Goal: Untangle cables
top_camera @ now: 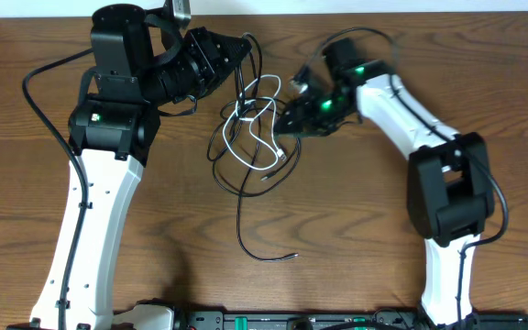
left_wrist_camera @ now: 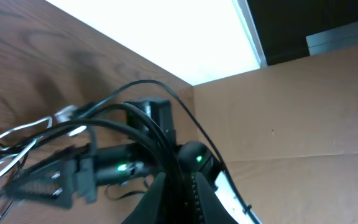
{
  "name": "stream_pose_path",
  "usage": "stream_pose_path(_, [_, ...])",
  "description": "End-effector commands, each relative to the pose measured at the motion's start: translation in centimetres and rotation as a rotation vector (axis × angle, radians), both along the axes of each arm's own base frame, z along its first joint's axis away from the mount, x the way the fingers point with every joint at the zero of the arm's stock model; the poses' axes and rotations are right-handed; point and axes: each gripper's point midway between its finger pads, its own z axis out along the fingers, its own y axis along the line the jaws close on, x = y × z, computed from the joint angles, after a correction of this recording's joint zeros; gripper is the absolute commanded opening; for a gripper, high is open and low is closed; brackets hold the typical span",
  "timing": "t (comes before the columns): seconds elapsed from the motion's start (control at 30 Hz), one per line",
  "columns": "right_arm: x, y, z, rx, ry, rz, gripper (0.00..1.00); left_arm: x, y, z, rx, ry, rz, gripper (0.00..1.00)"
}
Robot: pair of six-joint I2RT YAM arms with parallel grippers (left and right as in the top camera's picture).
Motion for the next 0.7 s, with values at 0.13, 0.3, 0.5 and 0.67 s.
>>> stream_pose_path(0.13, [-1.2, -0.2, 3.6, 0.192, -0.086, 0.139, 0.61, -0.3, 0.1, 0.8, -0.007, -0.02, -0.002, 0.1])
stream_pose_path(0.3, [-2.9, 1.0, 3.9, 0.236, -0.08, 0.201, 0.62, -0.3, 0.1, 0.8, -0.007, -0.02, -0.002, 0.1])
stream_pose_path(0.5, [-4.3, 2.9, 3.7, 0.283, -0.082, 0.252, 0.63, -0.3, 0.1, 0.8, -0.006, -0.02, -0.002, 0.1])
stream_pose_path(0.67, [-5.1, 4.6, 3.0, 0.303, -0.073, 0.263, 0.6, -0.3, 0.1, 0.8, -0.006, -0.02, -0.002, 0.1])
